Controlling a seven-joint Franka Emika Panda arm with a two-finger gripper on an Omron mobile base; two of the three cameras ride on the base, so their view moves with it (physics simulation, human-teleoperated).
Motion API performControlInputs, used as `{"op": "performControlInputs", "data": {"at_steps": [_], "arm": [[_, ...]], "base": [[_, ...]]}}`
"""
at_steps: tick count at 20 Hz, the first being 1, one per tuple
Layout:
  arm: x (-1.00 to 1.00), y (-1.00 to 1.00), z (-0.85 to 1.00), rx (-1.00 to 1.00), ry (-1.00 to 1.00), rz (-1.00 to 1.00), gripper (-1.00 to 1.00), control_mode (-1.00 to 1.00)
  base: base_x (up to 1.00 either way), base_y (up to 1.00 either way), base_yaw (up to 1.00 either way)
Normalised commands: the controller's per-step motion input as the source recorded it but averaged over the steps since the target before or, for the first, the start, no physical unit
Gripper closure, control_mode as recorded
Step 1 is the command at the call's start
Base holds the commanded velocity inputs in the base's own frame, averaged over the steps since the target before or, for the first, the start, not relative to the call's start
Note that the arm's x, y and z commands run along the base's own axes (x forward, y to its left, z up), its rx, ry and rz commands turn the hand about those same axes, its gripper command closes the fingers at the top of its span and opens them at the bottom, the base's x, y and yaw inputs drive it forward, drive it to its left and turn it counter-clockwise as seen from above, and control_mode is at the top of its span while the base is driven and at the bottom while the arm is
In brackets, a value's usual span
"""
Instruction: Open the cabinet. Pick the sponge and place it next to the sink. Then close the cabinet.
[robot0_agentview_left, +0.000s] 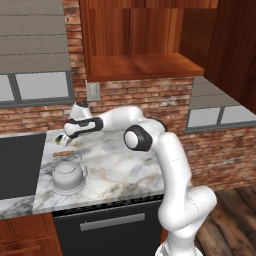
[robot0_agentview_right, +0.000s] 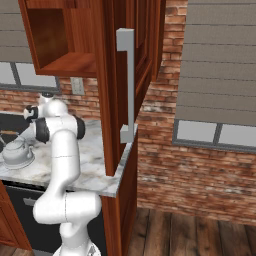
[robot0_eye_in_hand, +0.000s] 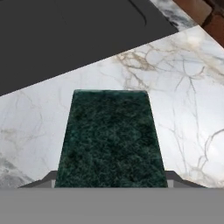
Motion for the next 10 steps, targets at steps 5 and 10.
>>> {"op": "performControlInputs", "data": {"at_steps": [5, 10], "arm": [[0.23, 0.20, -0.10, 0.00, 0.05, 0.00, 1.00, -1.00], [0.01, 0.06, 0.00, 0.00, 0.11, 0.00, 1.00, -1.00]], "base": [[0.00, 0.00, 0.00], [0.00, 0.00, 0.00]]}}
